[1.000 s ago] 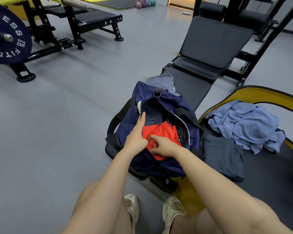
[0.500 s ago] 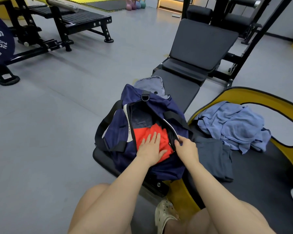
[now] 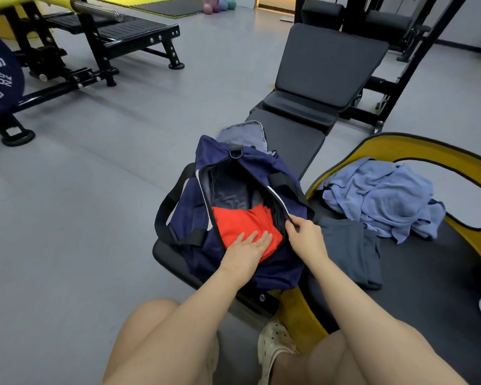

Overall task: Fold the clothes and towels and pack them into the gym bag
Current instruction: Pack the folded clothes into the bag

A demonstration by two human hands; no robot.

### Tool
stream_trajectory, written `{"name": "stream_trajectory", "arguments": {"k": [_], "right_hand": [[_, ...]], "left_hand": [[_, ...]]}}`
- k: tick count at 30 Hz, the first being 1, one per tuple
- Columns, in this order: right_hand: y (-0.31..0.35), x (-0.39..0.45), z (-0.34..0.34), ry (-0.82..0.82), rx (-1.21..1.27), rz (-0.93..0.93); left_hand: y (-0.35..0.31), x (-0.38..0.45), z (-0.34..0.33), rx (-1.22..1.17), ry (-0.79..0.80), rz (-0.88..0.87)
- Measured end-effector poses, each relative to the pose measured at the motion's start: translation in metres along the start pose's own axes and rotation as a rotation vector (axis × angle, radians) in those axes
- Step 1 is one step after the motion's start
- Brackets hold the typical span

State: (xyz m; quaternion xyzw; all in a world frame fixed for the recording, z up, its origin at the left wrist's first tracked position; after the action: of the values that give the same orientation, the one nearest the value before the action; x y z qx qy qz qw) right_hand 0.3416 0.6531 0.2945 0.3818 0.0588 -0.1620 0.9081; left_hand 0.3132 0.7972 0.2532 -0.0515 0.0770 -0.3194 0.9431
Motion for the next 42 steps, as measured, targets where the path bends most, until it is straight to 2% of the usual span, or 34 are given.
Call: {"name": "stream_trajectory", "arguments": {"k": [2,4,5,7,9,12,16,20,24,26,28,30,33,38,42], "right_hand": [[-0.002,-0.002,-0.001,0.012,-0.006,-0.003],[-0.004,-0.001,-0.001,0.015,-0.007,0.002],[-0.004,-0.001,-0.001,0.015,-0.005,0.005],[-0.005,0.001,-0.002,0.016,0.005,0.001],[-0.007,0.004,-0.005,0.023,0.005,-0.001],[-0.011,0.008,-0.007,0.031,-0.017,-0.013],[-0.012,0.007,-0.007,0.033,-0.019,0.005],[-0.016,0.010,-0.011,0.028,-0.041,0.015],[-0.017,0.008,-0.011,0.031,-0.038,0.030],[-0.018,0.007,-0.010,0.051,-0.033,0.062],[-0.021,0.005,-0.006,0.079,-0.026,0.084],[-0.024,0.001,0.000,0.098,-0.036,0.103],[-0.035,-0.002,0.012,0.095,-0.068,0.107],[-0.060,0.008,0.033,0.118,-0.175,0.066],[-0.088,0.022,0.057,0.168,-0.319,0.030]], "left_hand": [[0.000,-0.003,-0.004,-0.092,0.059,-0.017],[0.003,0.000,0.003,-0.312,0.126,-0.015],[0.007,0.003,0.007,-0.484,0.109,0.033],[0.018,0.009,0.015,-0.738,-0.089,0.204],[0.023,0.016,0.019,-0.633,-0.241,0.242],[0.019,0.025,0.009,-0.360,-0.083,0.154],[0.014,0.026,-0.003,-0.131,0.079,0.099],[0.009,0.020,-0.011,0.027,0.115,0.051],[0.007,0.019,-0.009,0.008,0.134,0.069],[0.004,0.020,-0.003,-0.088,0.107,0.104],[-0.002,0.021,0.004,-0.181,0.018,0.141],[-0.010,0.021,0.012,-0.177,-0.087,0.157],[-0.022,0.023,0.023,-0.085,-0.187,0.123],[-0.044,0.037,0.027,0.087,-0.146,0.002],[-0.070,0.058,0.024,0.259,-0.178,-0.131]]}}
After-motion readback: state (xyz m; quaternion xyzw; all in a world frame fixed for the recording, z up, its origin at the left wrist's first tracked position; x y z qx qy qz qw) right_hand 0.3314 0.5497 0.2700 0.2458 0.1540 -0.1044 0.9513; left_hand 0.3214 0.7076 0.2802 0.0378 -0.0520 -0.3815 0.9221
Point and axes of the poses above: each hand's wrist, its own x-axis towards the middle knuckle, its own z-axis out of the back of the hand, y = z × x, the point moved 4 cm from there along x, towards the middle knuckle, and after that the axes turned 10 degrees about -z, right-handed, at the moved point
